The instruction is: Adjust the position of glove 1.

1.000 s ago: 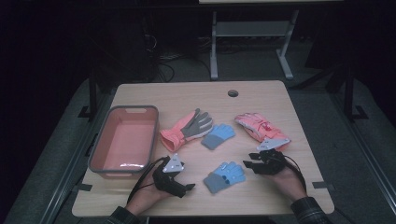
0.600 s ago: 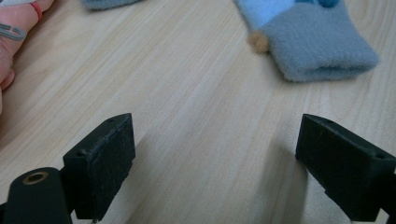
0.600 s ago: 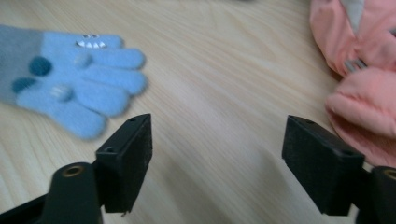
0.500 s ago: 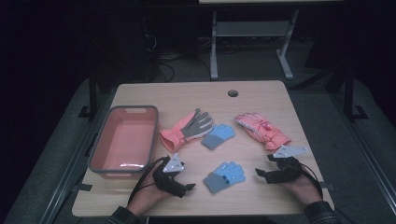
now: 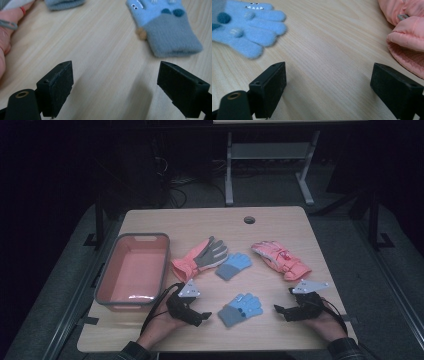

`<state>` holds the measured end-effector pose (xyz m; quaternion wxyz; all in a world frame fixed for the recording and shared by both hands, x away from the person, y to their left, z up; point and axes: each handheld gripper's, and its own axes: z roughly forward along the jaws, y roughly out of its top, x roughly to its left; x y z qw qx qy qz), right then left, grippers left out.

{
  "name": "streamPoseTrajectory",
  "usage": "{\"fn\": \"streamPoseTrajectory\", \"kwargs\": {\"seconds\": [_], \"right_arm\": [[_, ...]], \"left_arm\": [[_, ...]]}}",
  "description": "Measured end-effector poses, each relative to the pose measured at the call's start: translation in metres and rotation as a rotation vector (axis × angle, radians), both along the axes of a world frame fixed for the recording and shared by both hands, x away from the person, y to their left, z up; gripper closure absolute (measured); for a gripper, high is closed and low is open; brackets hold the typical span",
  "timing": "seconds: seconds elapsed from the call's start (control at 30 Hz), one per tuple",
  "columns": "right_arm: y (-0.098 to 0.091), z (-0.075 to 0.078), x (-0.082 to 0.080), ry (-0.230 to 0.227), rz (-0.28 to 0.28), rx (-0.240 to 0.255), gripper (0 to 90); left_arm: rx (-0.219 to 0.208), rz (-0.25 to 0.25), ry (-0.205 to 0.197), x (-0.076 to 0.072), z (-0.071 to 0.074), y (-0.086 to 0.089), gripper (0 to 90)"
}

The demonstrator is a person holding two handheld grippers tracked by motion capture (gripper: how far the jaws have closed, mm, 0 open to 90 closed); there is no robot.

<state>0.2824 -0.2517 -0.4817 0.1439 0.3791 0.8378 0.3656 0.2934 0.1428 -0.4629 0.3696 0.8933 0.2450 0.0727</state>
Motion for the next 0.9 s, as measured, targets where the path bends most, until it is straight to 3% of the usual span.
{"fn": "streamPoseTrajectory", "kwargs": {"seconds": [0.27, 0.4, 0.53, 0.6, 0.77, 0.9], "right_arm": [[0.0, 0.0, 0.0, 0.001, -0.002, 0.0, 12.8], [0.0, 0.0, 0.0, 0.001, -0.005, 0.001, 12.8], [0.0, 0.0, 0.0, 0.001, -0.006, 0.001, 12.8], [0.0, 0.0, 0.0, 0.001, -0.006, 0.001, 12.8], [0.0, 0.0, 0.0, 0.001, -0.006, 0.002, 12.8], [0.0, 0.0, 0.0, 0.001, -0.006, 0.002, 12.8]], "left_arm": [[-0.057, 0.006, 0.024, 0.014, 0.018, -0.014, 21.7], [-0.05, 0.006, 0.024, 0.024, 0.026, -0.021, 28.0], [-0.072, 0.016, 0.027, 0.033, 0.031, -0.028, 38.5], [-0.056, 0.008, 0.007, 0.038, 0.033, -0.032, 43.6], [-0.058, 0.016, -0.001, 0.053, 0.035, -0.042, 56.4], [-0.059, 0.018, -0.009, 0.067, 0.036, -0.05, 58.6]]}}
